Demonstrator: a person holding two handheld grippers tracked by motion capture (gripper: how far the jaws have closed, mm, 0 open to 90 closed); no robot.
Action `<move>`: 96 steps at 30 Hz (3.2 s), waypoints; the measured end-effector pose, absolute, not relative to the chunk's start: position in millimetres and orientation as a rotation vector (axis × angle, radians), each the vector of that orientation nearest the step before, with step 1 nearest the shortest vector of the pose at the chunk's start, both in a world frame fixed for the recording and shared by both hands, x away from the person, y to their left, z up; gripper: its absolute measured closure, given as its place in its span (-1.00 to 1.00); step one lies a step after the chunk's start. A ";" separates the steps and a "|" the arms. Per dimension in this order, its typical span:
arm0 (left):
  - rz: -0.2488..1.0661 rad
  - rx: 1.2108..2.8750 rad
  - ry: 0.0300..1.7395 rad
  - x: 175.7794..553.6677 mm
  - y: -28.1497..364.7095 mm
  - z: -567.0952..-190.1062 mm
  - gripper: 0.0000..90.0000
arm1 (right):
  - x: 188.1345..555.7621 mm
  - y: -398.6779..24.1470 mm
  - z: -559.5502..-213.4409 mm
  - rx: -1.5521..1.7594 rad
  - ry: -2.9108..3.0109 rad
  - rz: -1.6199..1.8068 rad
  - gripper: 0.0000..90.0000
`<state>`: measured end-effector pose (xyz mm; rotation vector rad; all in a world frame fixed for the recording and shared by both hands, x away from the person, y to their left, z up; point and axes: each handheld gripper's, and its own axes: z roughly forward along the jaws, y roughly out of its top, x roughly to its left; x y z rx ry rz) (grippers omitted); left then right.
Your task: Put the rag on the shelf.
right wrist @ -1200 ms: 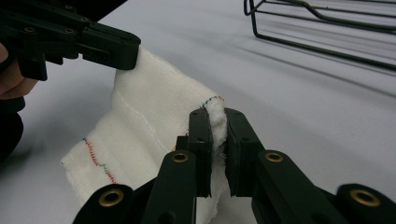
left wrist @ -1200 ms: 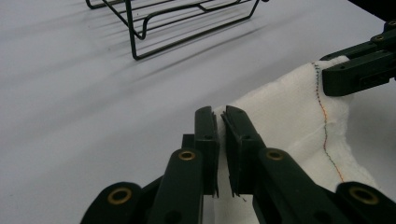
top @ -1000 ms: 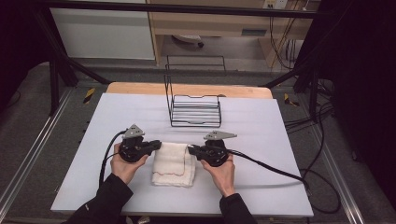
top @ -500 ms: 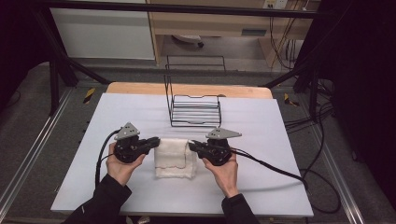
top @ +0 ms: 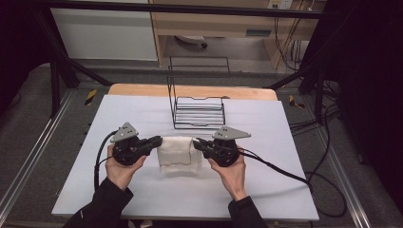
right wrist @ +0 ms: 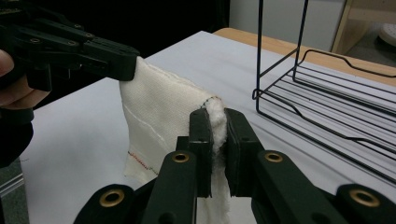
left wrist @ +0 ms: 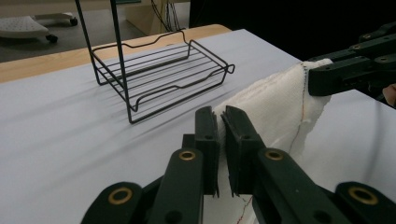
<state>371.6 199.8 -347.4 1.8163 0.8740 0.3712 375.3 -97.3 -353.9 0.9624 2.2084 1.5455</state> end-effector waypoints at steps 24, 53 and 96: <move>0.432 1.732 0.798 371.7 196.0 -306.7 0.87 | 369.1 -104.6 -310.8 0.857 2.111 1.578 0.84; 0.512 1.577 0.750 387.7 184.8 -267.2 0.87 | 375.9 -111.7 -262.9 0.771 1.931 1.632 0.84; 0.586 1.459 0.712 429.3 153.9 -214.1 0.87 | 413.4 -131.8 -217.7 0.769 1.735 1.679 0.85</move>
